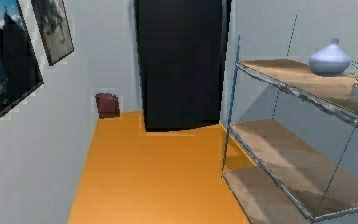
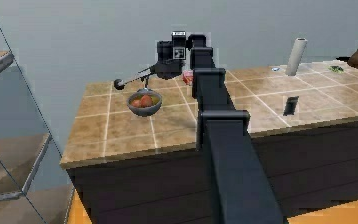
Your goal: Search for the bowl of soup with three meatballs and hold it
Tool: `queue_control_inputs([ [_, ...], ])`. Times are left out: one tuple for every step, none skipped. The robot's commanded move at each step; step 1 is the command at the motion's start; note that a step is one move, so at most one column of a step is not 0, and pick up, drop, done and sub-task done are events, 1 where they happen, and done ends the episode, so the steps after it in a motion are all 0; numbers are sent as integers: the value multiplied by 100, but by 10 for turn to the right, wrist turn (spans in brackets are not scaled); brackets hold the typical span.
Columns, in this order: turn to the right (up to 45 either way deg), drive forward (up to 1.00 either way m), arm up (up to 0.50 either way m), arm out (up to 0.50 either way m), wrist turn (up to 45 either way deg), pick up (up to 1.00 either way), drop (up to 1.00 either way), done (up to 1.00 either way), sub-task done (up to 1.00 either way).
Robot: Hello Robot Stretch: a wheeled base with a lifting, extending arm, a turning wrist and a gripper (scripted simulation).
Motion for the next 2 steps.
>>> queue_control_inputs([
  [0, 0, 0, 0, 90, 0, 0, 0, 0],
  [0, 0, -12, 0, 0, 0, 0, 0, 0],
])
